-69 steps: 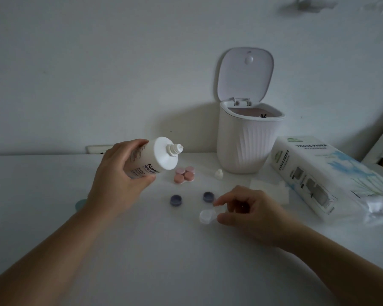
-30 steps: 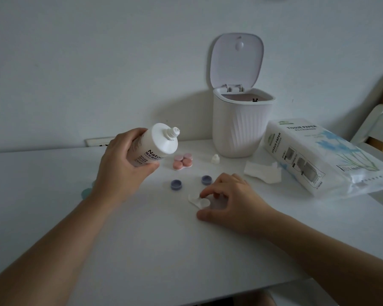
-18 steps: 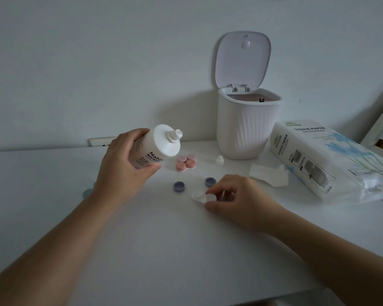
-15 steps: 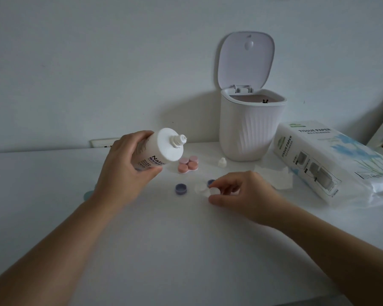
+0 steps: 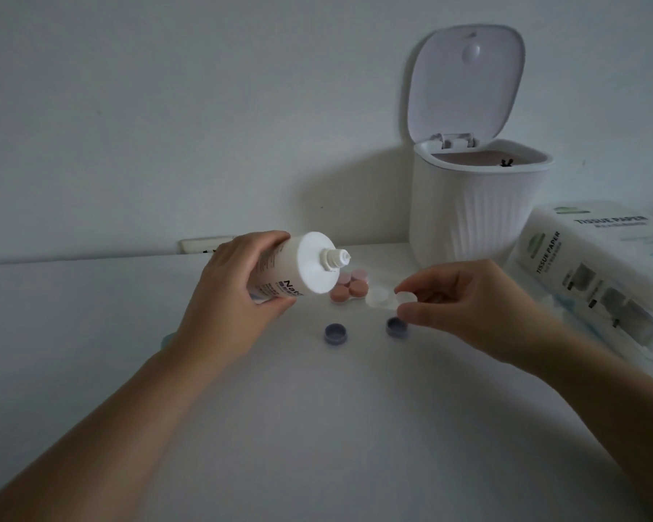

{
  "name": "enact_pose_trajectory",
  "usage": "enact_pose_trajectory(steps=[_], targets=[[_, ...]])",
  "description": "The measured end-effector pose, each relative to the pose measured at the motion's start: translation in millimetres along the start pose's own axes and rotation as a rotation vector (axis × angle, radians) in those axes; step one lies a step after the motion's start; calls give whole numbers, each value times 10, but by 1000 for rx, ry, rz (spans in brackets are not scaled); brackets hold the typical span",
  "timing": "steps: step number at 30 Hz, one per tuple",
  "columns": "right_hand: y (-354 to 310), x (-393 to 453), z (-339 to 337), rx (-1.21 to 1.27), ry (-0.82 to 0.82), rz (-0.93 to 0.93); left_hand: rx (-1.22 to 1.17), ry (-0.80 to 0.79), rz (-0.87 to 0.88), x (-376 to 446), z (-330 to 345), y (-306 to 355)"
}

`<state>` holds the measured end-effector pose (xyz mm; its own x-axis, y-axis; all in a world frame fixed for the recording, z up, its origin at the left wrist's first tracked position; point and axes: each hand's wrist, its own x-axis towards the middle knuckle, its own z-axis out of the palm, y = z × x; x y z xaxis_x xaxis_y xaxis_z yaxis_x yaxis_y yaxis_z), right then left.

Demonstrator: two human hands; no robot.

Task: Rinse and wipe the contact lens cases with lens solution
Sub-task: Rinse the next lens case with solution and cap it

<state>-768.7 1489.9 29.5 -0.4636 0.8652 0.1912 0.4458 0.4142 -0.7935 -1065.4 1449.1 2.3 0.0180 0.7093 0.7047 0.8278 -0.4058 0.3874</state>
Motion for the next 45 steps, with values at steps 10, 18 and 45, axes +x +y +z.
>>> enact_pose_trajectory(steps=[10, 18, 45], targets=[[0, -141, 49, 70, 46, -67, 92, -57, 95, 2, 50, 113], [29, -154, 81, 51, 43, -83, 147, -39, 143, 31, 34, 156], [43, -164, 115, 37, 5, -95, 239, -36, 207, 39, 45, 199]])
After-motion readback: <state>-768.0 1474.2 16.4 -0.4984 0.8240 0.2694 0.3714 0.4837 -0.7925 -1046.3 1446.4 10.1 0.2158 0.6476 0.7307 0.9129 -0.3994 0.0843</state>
